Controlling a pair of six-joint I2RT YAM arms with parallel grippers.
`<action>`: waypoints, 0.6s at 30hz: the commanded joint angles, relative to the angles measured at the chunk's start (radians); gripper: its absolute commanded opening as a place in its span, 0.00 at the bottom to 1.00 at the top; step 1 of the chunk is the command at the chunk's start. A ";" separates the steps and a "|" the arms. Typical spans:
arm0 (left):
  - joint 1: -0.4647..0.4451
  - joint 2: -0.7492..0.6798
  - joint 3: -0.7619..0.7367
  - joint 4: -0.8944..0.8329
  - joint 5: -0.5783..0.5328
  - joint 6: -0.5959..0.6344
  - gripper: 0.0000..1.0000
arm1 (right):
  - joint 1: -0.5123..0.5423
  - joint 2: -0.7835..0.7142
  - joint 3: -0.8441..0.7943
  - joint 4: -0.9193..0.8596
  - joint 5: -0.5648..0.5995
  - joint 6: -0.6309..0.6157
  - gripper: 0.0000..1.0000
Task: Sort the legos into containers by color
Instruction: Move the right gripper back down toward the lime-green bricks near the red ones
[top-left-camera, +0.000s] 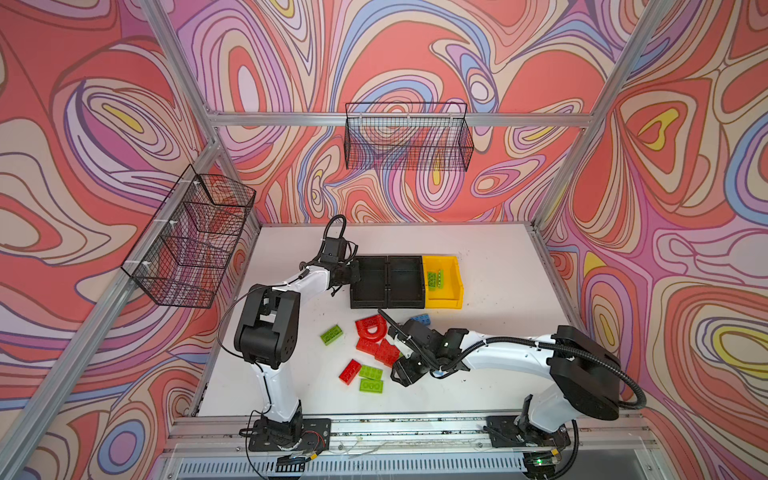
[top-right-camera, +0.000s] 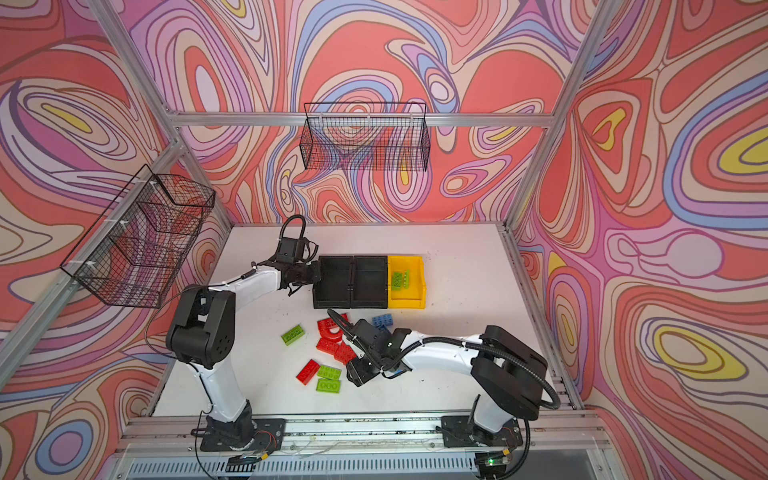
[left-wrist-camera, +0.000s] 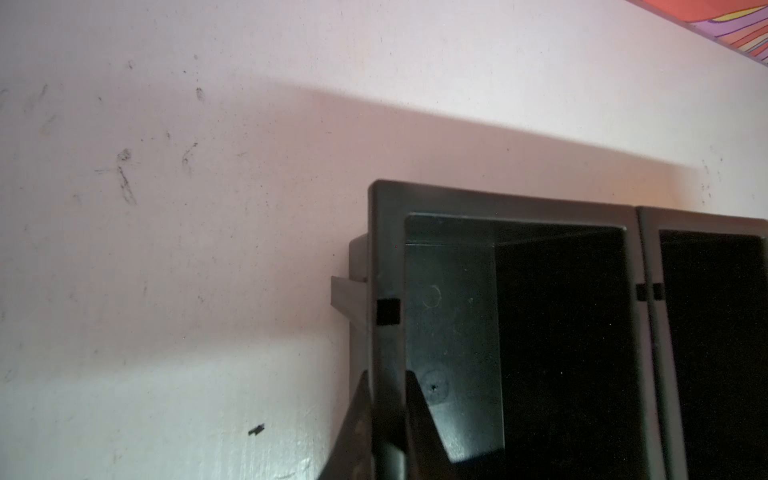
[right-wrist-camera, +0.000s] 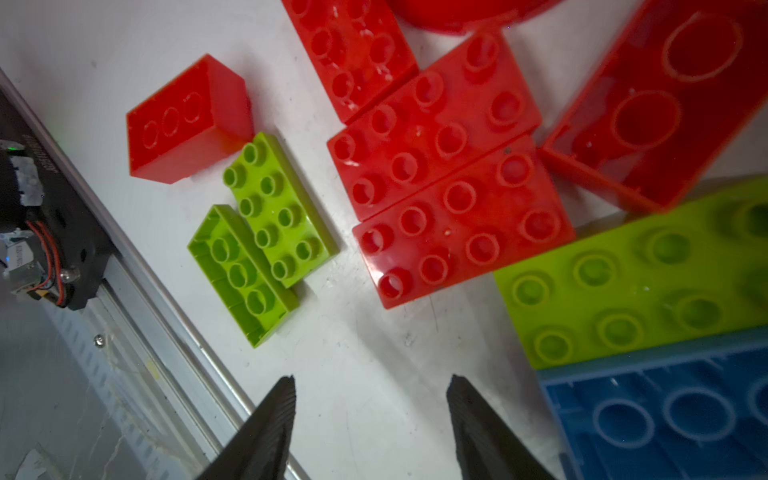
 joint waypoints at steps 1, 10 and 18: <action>0.000 0.013 0.019 -0.033 0.010 -0.004 0.04 | 0.000 0.024 -0.021 0.084 0.027 0.064 0.64; 0.000 0.006 0.017 -0.034 0.010 -0.003 0.04 | -0.020 -0.007 -0.021 0.000 0.209 0.126 0.65; 0.000 -0.004 0.013 -0.037 0.002 -0.001 0.04 | -0.064 0.030 0.026 0.005 0.278 0.202 0.67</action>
